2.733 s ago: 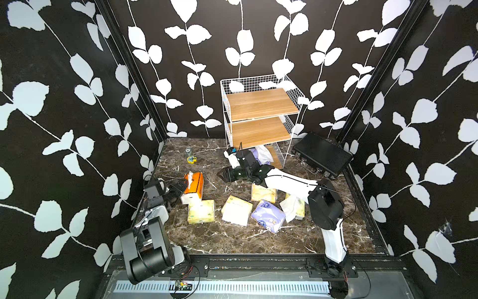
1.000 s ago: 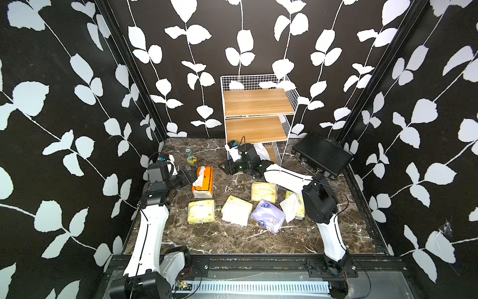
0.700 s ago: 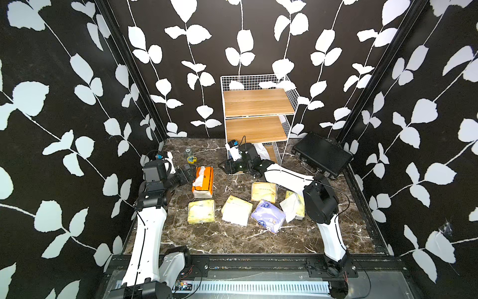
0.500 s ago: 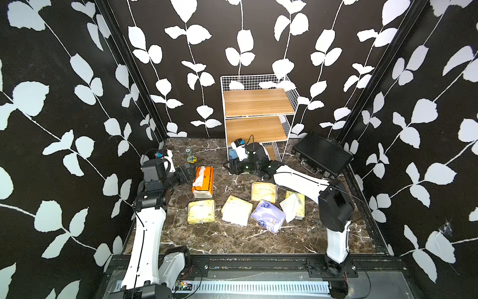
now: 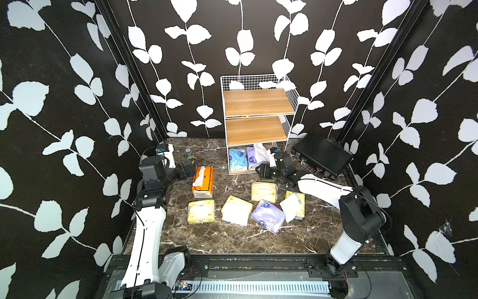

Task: Remove the tissue boxes from the shelf
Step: Pick up a box of tissues from the shelf.

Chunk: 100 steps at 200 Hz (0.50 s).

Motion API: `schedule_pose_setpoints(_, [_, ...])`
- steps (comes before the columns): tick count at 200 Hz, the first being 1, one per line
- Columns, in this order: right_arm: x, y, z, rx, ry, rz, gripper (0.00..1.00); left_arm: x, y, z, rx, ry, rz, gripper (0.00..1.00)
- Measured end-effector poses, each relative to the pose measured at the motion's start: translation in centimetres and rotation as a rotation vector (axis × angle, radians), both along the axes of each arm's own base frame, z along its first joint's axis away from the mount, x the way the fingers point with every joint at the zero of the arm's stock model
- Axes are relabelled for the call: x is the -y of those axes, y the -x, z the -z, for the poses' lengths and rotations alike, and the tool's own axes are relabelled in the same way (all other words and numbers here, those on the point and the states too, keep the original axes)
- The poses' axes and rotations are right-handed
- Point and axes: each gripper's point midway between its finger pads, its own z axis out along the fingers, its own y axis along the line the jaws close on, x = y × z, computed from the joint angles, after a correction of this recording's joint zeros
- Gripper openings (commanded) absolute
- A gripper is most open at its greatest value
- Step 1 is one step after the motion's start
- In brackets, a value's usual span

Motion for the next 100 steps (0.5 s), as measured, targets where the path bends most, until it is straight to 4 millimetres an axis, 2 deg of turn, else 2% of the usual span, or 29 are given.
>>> schedule_pose_setpoints(21, [1.6, -1.7, 1.4, -0.027, -0.019, 0.071, 0.57, 0.1, 0.3, -0.5, 0.02, -0.018, 0.008, 0.99])
schedule_pose_setpoints(60, [2.3, -3.5, 1.6, 0.007, -0.029, 0.133, 0.58, 0.2, 1.7, -2.1, 0.087, -0.044, 0.009, 0.99])
schedule_pose_setpoints(100, [3.3, -5.3, 4.9, -0.021, -0.009, 0.19, 0.58, 0.2, 1.8, -2.1, 0.09, -0.048, 0.014, 0.99])
